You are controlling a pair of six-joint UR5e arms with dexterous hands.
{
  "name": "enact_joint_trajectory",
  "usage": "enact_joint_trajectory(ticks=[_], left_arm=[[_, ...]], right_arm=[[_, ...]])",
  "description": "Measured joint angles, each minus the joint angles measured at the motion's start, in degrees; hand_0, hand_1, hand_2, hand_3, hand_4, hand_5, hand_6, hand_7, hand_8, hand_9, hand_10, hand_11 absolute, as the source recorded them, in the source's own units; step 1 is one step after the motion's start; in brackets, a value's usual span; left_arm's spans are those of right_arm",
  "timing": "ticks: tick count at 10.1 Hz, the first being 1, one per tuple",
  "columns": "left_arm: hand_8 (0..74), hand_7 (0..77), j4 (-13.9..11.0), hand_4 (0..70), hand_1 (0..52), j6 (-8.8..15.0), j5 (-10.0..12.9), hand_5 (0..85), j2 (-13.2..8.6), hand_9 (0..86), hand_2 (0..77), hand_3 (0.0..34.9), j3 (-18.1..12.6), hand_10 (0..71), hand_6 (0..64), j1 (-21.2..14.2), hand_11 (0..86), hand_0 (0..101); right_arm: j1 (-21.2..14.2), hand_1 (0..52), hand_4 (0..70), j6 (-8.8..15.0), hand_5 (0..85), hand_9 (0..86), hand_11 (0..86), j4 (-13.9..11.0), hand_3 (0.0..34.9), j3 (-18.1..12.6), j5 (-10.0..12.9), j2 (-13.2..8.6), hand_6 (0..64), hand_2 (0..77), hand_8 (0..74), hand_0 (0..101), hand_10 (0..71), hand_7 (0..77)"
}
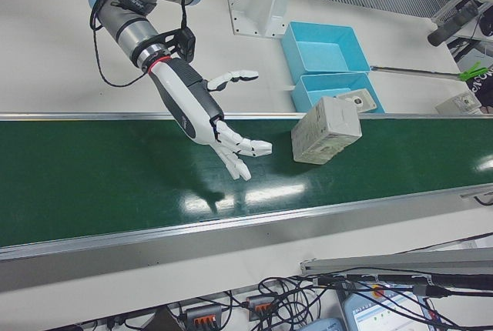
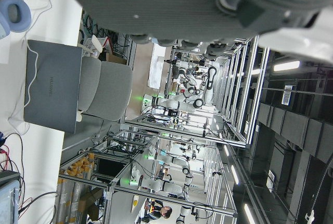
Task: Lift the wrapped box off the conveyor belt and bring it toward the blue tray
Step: 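Bring the right hand beside the wrapped white box on the belt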
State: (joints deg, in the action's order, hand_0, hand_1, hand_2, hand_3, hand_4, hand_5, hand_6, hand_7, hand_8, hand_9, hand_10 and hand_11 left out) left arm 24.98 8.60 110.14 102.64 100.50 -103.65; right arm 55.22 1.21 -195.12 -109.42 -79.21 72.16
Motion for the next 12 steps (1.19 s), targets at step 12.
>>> enact_joint_trajectory(ticks=[12], left_arm=[[0.5, 0.5, 0.0, 0.0, 0.0, 0.0, 0.0, 1.1, 0.0, 0.0, 0.5, 0.0, 0.0, 0.5, 0.0, 0.0, 0.0, 0]], right_arm=[[-3.6, 18.5, 8.2, 5.08, 19.6, 3.3, 1.6, -1.06, 5.6, 2.48, 0.65, -1.78, 4.4, 18.5, 0.5, 50, 0.0, 20.2]])
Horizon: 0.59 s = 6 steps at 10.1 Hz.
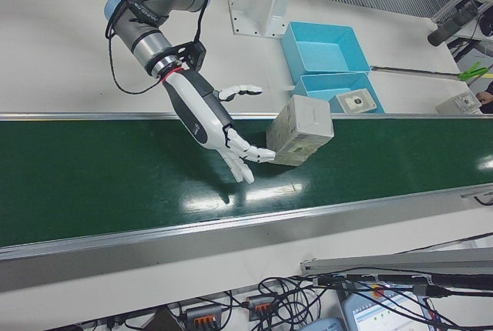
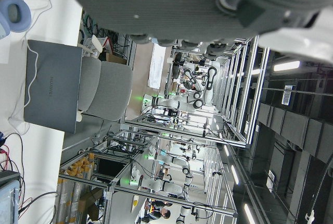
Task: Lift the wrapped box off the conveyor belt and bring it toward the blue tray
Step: 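Bring the right hand beside the wrapped white box on the belt, then close the right hand fingers around the wrapped white box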
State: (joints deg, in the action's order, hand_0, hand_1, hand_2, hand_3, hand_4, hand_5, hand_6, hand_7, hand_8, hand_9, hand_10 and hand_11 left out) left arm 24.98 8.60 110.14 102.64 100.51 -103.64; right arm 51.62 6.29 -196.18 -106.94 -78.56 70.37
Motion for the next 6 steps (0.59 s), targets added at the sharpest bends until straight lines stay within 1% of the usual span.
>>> enact_joint_trajectory(ticks=[1, 3, 4, 5, 6], left_arm=[[0.5, 0.5, 0.0, 0.0, 0.0, 0.0, 0.0, 1.1, 0.0, 0.0, 0.5, 0.0, 0.0, 0.5, 0.0, 0.0, 0.0, 0], [0.5, 0.5, 0.0, 0.0, 0.0, 0.0, 0.0, 1.1, 0.0, 0.0, 1.1, 0.0, 0.0, 0.5, 0.0, 0.0, 0.0, 0], [0.5, 0.5, 0.0, 0.0, 0.0, 0.0, 0.0, 1.1, 0.0, 0.0, 1.1, 0.0, 0.0, 0.5, 0.0, 0.0, 0.0, 0], [0.5, 0.5, 0.0, 0.0, 0.0, 0.0, 0.0, 1.1, 0.0, 0.0, 0.5, 0.0, 0.0, 0.5, 0.0, 0.0, 0.0, 0], [0.5, 0.5, 0.0, 0.0, 0.0, 0.0, 0.0, 1.1, 0.0, 0.0, 0.5, 0.0, 0.0, 0.5, 0.0, 0.0, 0.0, 0]], right_arm=[[-0.24, 18.5, 8.2, 0.17, 19.6, 3.3, 1.6, -0.01, 6.4, 0.44, 0.03, -0.63, 4.4, 18.5, 0.5, 50, 0.0, 20.2], [-1.06, 18.5, 8.2, 0.52, 19.6, 3.8, 1.6, -0.11, 6.4, 1.54, 0.12, -2.7, 4.4, 18.5, 0.5, 50, 0.0, 20.2], [-1.53, 18.5, 9.3, 0.67, 19.6, 4.4, 1.6, -0.16, 6.1, 2.12, 0.14, -3.75, 4.4, 18.5, 0.5, 50, 0.0, 20.7], [-2.11, 18.5, 10.4, 0.89, 20.7, 4.4, 1.6, -0.2, 7.6, 2.61, 0.17, -4.75, 6.0, 19.1, 0.5, 50, 0.0, 22.9], [-2.9, 18.5, 10.4, 1.14, 20.7, 4.4, 1.6, -0.45, 7.6, 3.07, 0.62, -5.74, 6.0, 19.1, 0.5, 50, 0.0, 22.9]])
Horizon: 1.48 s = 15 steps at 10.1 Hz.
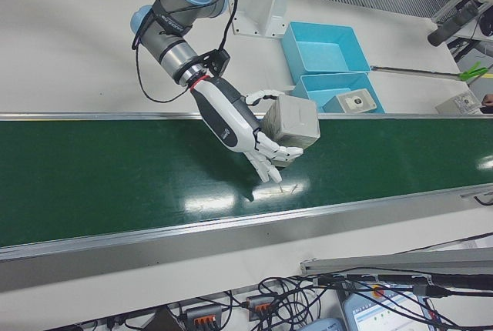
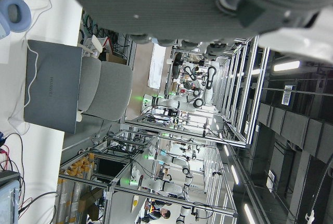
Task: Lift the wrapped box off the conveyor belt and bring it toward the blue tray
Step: 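Close the right hand fingers around the wrapped white box, then lift the box off the belt and carry it toward the blue tray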
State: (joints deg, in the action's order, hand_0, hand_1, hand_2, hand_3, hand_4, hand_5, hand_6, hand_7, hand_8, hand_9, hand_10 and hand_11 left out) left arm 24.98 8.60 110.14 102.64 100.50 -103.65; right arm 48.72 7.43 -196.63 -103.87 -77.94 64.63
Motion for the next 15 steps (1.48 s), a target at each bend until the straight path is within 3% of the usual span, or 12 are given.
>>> enact_joint_trajectory(ticks=[3, 4, 5, 6, 7, 8, 9, 10, 11, 12, 13, 15], left_arm=[[0.5, 0.5, 0.0, 0.0, 0.0, 0.0, 0.0, 1.1, 0.0, 0.0, 1.1, 0.0, 0.0, 0.5, 0.0, 0.0, 0.0, 0], [0.5, 0.5, 0.0, 0.0, 0.0, 0.0, 0.0, 1.1, 0.0, 0.0, 0.5, 0.0, 0.0, 0.5, 0.0, 0.0, 0.0, 0], [0.5, 0.5, 0.0, 0.0, 0.0, 0.0, 0.0, 1.1, 0.0, 0.0, 1.1, 0.0, 0.0, 0.5, 0.0, 0.0, 0.0, 0], [0.5, 0.5, 0.0, 0.0, 0.0, 0.0, 0.0, 1.1, 0.0, 0.0, 1.1, 0.0, 0.0, 0.5, 0.0, 0.0, 0.0, 0], [0.5, 0.5, 0.0, 0.0, 0.0, 0.0, 0.0, 1.1, 0.0, 0.0, 0.5, 0.0, 0.0, 0.0, 0.0, 0.0, 0.0, 0], [0.5, 0.5, 0.0, 0.0, 0.0, 0.0, 0.0, 1.1, 0.0, 0.0, 0.5, 0.0, 0.0, 0.0, 0.0, 0.0, 0.0, 0], [0.5, 0.5, 0.0, 0.0, 0.0, 0.0, 0.0, 1.1, 0.0, 0.0, 0.5, 0.0, 0.0, 0.5, 0.0, 0.0, 0.0, 0], [0.5, 0.5, 0.0, 0.0, 0.0, 0.0, 0.0, 1.1, 0.0, 0.0, 0.5, 0.0, 0.0, 0.5, 0.0, 0.0, 0.0, 0], [0.5, 0.5, 0.0, 0.0, 0.0, 0.0, 0.0, 1.1, 0.0, 0.0, 1.1, 0.0, 0.0, 0.5, 0.0, 0.0, 0.0, 0], [0.5, 0.5, 0.0, 0.0, 0.0, 0.0, 0.0, 1.1, 0.0, 0.0, 0.5, 0.0, 0.0, 0.5, 0.0, 0.0, 0.0, 0], [0.5, 0.5, 0.0, 0.0, 0.0, 0.0, 0.0, 1.1, 0.0, 0.0, 0.5, 0.0, 0.0, 0.5, 0.0, 0.0, 0.0, 0], [0.5, 0.5, 0.0, 0.0, 0.0, 0.0, 0.0, 1.1, 0.0, 0.0, 1.1, 0.0, 0.0, 0.5, 0.0, 0.0, 0.0, 0]], right_arm=[[-3.71, 20.2, 12.0, 0.77, 21.3, 4.9, 1.6, -3.13, 10.5, 0.79, 2.64, -3.59, 6.0, 20.7, 0.0, 51, 0.0, 25.1], [-4.45, 20.2, 12.0, 1.08, 21.3, 4.9, 1.6, -4.12, 10.5, 0.91, 3.47, -4.74, 6.0, 20.7, 0.0, 51, 0.0, 25.1], [-4.86, 22.9, 19.1, 1.24, 27.8, 12.0, 1.6, -5.08, 7.8, 0.87, 4.11, -5.49, 12.5, 25.1, 4.4, 54, 0.0, 32.7], [-5.03, 20.7, 19.1, 1.28, 27.8, 12.0, 1.6, -6.38, 7.8, 0.6, 4.56, -5.92, 12.5, 28.4, 4.4, 54, 0.0, 32.7], [-4.89, 15.3, 30.0, 1.31, 34.9, 28.9, 8.2, -7.98, 1.3, -0.07, 4.8, -6.07, 21.3, 31.1, 21.8, 57, 10.4, 38.7], [-4.28, 15.3, 30.0, 1.38, 34.9, 28.9, 8.2, -9.55, 1.3, -1.0, 4.88, -5.99, 21.3, 31.1, 21.8, 57, 10.4, 38.7], [-3.05, 13.6, 32.2, 1.65, 36.5, 36.5, 18.0, -11.36, 1.2, -2.43, 4.89, -5.77, 24.0, 32.2, 30.0, 58, 19.1, 40.4], [-1.61, 13.6, 32.2, 2.11, 36.5, 36.5, 18.0, -13.07, 1.2, -4.74, 4.88, -5.22, 24.0, 32.2, 30.0, 58, 19.1, 40.4], [-0.39, 6.5, 35.5, 2.53, 38.2, 41.5, 32.2, -14.56, 1.5, -8.04, 4.88, -4.69, 28.4, 36.0, 37.6, 53, 32.7, 43.6], [0.13, 4.9, 35.5, 2.85, 38.7, 43.6, 36.5, -15.9, 1.6, -11.34, 4.9, -4.57, 30.0, 37.1, 42.0, 50, 39.3, 45.8], [-0.49, 4.9, 35.5, 3.19, 38.7, 45.3, 38.7, -16.95, 1.5, -13.82, 4.94, -4.88, 31.1, 37.1, 44.7, 50, 43.1, 47.5], [-5.31, 4.9, 35.5, 5.28, 38.7, 47.5, 40.9, -17.8, 1.5, -15.52, 6.02, -6.74, 32.7, 37.1, 48.0, 48, 47.5, 49.6]])
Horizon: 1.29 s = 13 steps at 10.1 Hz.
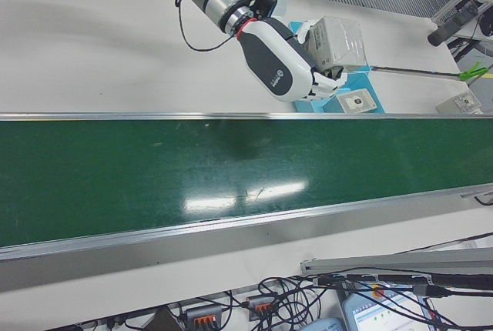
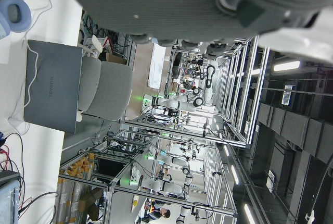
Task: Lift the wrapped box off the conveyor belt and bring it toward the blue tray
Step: 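Lift the box off the belt and carry it toward the blue tray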
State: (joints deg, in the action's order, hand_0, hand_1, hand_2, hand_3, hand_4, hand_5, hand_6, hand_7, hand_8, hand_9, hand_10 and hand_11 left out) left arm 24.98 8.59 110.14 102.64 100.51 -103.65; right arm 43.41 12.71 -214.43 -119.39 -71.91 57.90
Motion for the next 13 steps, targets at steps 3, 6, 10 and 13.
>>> enact_joint_trajectory(ticks=[3, 6, 10, 13], left_arm=[[0.5, 0.5, 0.0, 0.0, 0.0, 0.0, 0.0, 1.1, 0.0, 0.0, 1.1, 0.0, 0.0, 0.5, 0.0, 0.0, 0.0, 0], [0.5, 0.5, 0.0, 0.0, 0.0, 0.0, 0.0, 1.1, 0.0, 0.0, 1.1, 0.0, 0.0, 0.5, 0.0, 0.0, 0.5, 0], [0.5, 0.5, 0.0, 0.0, 0.0, 0.0, 0.0, 1.1, 0.0, 0.0, 1.1, 0.0, 0.0, 0.5, 0.0, 0.0, 0.0, 0], [0.5, 0.5, 0.0, 0.0, 0.0, 0.0, 0.0, 1.1, 0.0, 0.0, 1.1, 0.0, 0.0, 0.0, 0.0, 0.0, 0.0, 0]], right_arm=[[-11.24, 1.1, 33.3, 5.2, 45.8, 52.4, 42.0, -0.09, 1.5, 1.99, 7.41, -5.01, 33.8, 39.3, 52.4, 47, 56.2, 60.0], [-16.3, 0.5, 33.3, 6.91, 45.8, 52.9, 42.0, 0.58, 1.4, 10.38, 10.44, -12.41, 33.8, 39.8, 52.9, 45, 56.7, 61.1], [-20.2, 0.5, 37.1, 7.34, 43.1, 52.9, 42.0, 2.22, 1.4, 14.77, 11.15, -14.97, 32.7, 39.8, 52.9, 48, 57.8, 69.3], [-22.48, 14.2, 20.2, 7.48, 34.9, 38.7, 24.5, 2.4, 10.5, 16.57, 11.06, -16.3, 11.4, 40.4, 34.9, 49, 43.1, 54.0]])
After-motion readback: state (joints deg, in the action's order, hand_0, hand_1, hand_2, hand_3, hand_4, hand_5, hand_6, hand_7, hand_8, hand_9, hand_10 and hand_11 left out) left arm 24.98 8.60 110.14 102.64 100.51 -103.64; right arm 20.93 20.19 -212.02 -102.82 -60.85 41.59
